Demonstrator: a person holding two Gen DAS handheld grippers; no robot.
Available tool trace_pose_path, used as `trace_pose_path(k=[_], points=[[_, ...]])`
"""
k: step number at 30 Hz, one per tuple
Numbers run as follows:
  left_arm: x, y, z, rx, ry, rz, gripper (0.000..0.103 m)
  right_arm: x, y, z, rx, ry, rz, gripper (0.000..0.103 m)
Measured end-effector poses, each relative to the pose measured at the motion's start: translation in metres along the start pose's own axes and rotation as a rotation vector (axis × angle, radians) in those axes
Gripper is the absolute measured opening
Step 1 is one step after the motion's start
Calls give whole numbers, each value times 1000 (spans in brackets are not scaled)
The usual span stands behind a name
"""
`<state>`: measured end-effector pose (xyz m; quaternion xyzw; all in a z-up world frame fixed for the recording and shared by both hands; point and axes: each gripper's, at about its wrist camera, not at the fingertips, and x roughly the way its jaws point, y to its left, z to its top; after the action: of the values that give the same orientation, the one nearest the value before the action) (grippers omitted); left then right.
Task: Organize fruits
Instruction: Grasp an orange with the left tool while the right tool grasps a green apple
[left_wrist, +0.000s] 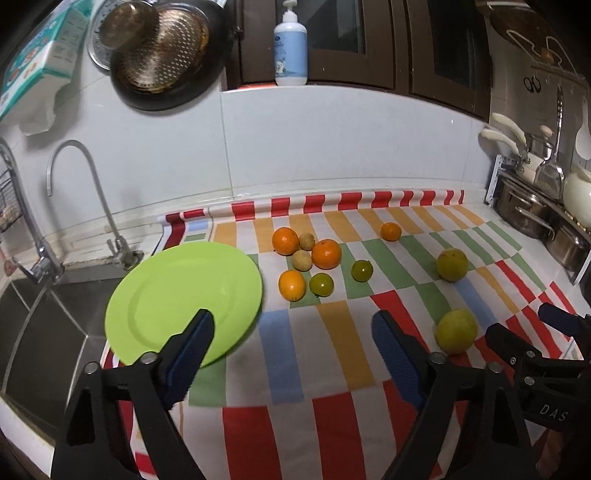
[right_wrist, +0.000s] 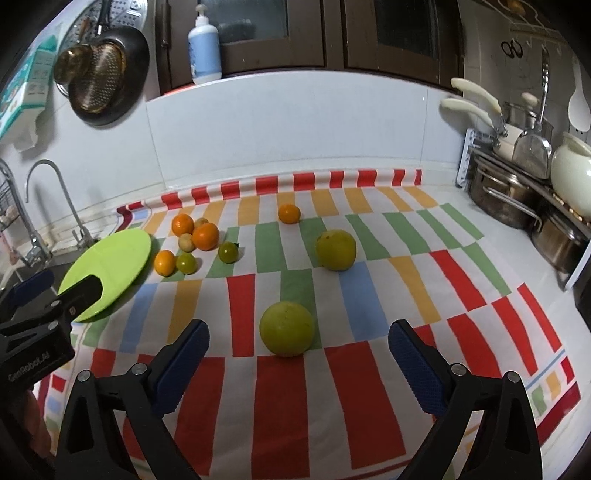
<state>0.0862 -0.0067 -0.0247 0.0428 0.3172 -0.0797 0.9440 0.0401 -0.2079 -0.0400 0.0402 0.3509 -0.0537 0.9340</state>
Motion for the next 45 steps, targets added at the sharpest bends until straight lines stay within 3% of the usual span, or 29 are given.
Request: trace_pose_path(k=[10,23,28,45], points=[[52,1,2,32,66,-24,69,38,6,-2,23,90,-7,83],[101,1,6,87,92,6,51,81,12,-9,27,200,-18,65],[113,-1,9,101,105,12,46,92,10,-8,33,234,-16,50],[145,4,18,42,141,-32,39,112,27,21,5,180,99,50]])
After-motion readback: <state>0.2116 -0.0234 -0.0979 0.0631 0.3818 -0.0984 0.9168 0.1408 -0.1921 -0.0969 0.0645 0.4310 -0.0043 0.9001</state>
